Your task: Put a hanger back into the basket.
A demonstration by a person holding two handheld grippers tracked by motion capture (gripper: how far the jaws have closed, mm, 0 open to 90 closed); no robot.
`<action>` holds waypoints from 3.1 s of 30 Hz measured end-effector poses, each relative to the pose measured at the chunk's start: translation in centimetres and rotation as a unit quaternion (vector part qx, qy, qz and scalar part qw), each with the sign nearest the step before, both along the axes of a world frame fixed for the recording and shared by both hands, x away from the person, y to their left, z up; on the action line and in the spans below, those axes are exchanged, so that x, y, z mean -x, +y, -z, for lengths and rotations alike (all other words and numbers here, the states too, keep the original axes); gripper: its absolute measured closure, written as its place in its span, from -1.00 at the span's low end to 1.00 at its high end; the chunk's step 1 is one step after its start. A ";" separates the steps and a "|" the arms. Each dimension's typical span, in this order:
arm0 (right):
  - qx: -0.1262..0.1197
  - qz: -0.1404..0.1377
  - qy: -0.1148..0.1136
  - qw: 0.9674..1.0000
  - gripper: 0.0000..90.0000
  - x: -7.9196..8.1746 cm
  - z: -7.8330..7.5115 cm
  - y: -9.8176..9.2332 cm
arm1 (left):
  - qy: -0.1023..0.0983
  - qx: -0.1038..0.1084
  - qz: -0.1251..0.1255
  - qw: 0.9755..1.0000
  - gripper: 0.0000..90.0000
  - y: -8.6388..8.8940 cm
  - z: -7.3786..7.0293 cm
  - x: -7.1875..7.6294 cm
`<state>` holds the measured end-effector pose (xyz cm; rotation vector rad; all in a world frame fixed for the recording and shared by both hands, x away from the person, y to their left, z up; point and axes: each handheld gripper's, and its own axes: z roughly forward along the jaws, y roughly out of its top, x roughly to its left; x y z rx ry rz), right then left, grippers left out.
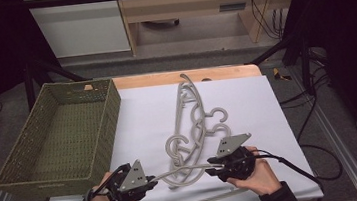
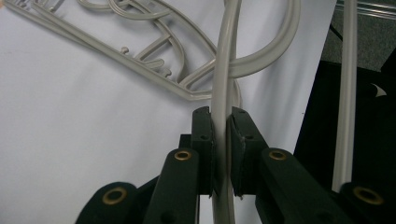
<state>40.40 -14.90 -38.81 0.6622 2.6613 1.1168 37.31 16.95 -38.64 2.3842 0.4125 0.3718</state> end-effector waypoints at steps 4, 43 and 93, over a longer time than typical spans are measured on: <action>-0.033 0.010 -0.023 0.999 0.20 0.0 -0.5 -0.6 | -0.003 0.007 -0.016 1.000 0.82 0.3 -0.2 -0.1; -0.163 0.200 -0.084 0.963 -0.89 -1.1 -1.6 -7.3 | -0.077 0.116 -0.222 0.965 0.82 8.1 -6.0 -2.2; -0.153 0.208 -0.085 0.962 -0.92 -1.3 -1.4 -7.6 | -0.121 0.077 -0.349 0.926 0.82 23.2 -9.6 -9.8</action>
